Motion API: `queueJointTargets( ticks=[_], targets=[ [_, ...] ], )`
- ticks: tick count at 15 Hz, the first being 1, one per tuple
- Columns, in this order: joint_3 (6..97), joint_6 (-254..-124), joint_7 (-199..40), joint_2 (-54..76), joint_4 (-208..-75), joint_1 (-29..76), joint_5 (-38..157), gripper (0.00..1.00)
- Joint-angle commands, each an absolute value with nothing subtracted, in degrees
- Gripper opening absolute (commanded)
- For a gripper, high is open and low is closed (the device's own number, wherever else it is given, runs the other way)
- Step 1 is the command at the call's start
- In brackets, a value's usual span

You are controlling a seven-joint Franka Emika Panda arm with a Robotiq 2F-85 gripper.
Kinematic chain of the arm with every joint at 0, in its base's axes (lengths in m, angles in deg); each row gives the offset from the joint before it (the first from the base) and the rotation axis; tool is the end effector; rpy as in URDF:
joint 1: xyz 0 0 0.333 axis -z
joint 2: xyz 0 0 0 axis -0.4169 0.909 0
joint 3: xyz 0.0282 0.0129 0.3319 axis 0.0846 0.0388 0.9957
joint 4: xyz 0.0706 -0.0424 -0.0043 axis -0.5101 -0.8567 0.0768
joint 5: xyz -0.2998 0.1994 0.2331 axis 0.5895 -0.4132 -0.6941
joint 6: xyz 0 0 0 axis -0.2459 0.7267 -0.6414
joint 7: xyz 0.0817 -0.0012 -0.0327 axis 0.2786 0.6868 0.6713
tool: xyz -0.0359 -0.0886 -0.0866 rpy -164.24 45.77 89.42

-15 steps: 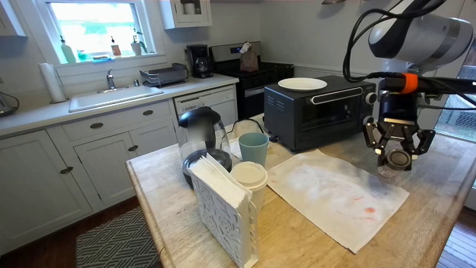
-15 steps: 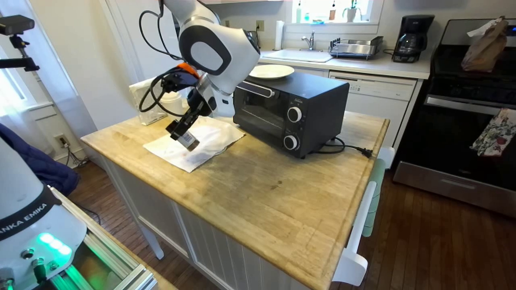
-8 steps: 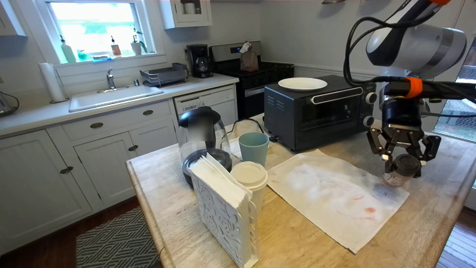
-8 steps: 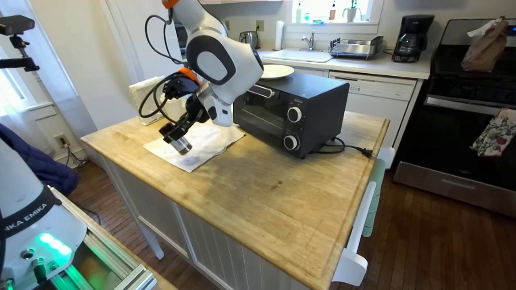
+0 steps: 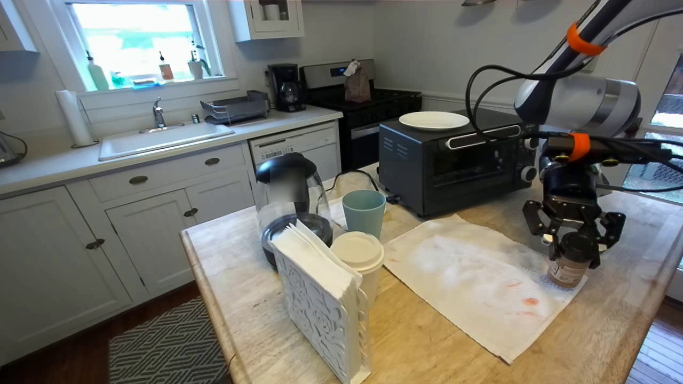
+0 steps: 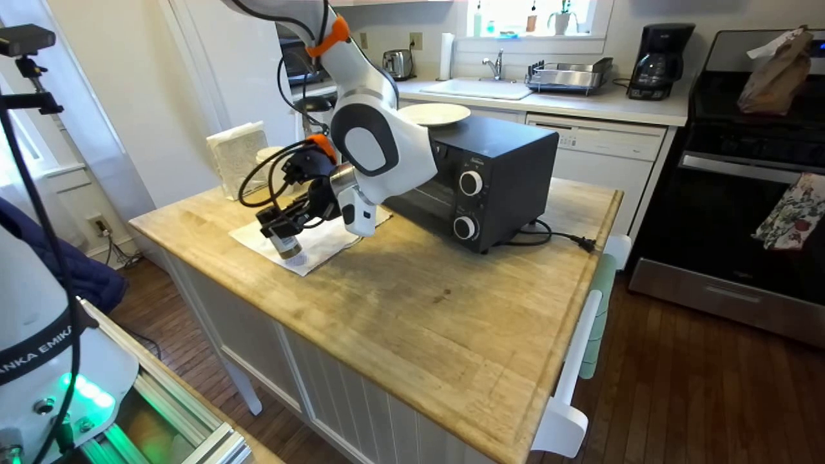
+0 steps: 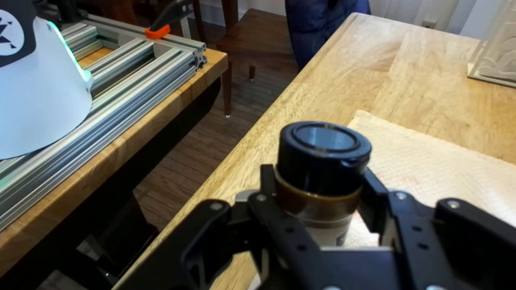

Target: Put the spice bottle upright on the towel

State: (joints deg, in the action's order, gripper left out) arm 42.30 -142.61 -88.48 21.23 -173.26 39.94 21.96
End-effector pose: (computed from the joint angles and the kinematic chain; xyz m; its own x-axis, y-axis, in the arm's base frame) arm 0.4244 -0.1554 0.1384 0.1814 -0.4001 -0.8983 -0.8969 -0.4420 0.0158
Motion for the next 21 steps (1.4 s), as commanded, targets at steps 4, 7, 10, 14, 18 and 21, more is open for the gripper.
queueJointTargets(
  ticks=[4, 7, 10, 14, 18, 21],
  targets=[
    [42.5, -135.0, -87.8, 28.6, -167.0, 42.5, 15.2, 0.25],
    [42.4, -133.7, -87.5, 30.6, -165.6, 42.8, 13.5, 0.25],
    [42.0, -132.9, -87.3, 32.0, -164.3, 42.8, 13.1, 0.25],
    [41.2, -133.4, -86.8, 31.7, -163.7, 42.8, 13.2, 0.89],
    [40.2, -133.4, -86.0, 29.8, -163.9, 43.2, 14.0, 1.0],
    [38.5, -134.2, -86.2, 26.4, -165.3, 42.5, 16.7, 1.0]
  ],
)
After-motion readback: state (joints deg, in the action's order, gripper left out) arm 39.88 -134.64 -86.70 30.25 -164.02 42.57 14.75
